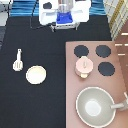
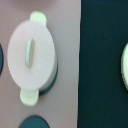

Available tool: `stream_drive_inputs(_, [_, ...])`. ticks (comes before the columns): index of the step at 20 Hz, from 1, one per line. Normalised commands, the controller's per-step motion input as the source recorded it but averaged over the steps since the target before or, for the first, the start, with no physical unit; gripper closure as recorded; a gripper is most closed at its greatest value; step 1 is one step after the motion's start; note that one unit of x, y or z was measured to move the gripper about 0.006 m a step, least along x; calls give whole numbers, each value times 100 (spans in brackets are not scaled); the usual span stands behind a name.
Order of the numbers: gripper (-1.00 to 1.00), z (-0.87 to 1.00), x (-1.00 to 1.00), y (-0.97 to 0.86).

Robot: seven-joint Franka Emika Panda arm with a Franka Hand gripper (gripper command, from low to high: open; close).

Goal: Take the lid off the pot, put the pot on the plate, and use the tool to push the pot to the front of the table.

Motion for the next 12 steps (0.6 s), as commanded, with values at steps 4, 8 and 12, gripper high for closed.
stream_drive_inputs(4, [-100,17,94,62])
stream_drive_inputs(8, [-100,-14,74,77])
stream_drive_inputs(12, [-100,-43,63,86])
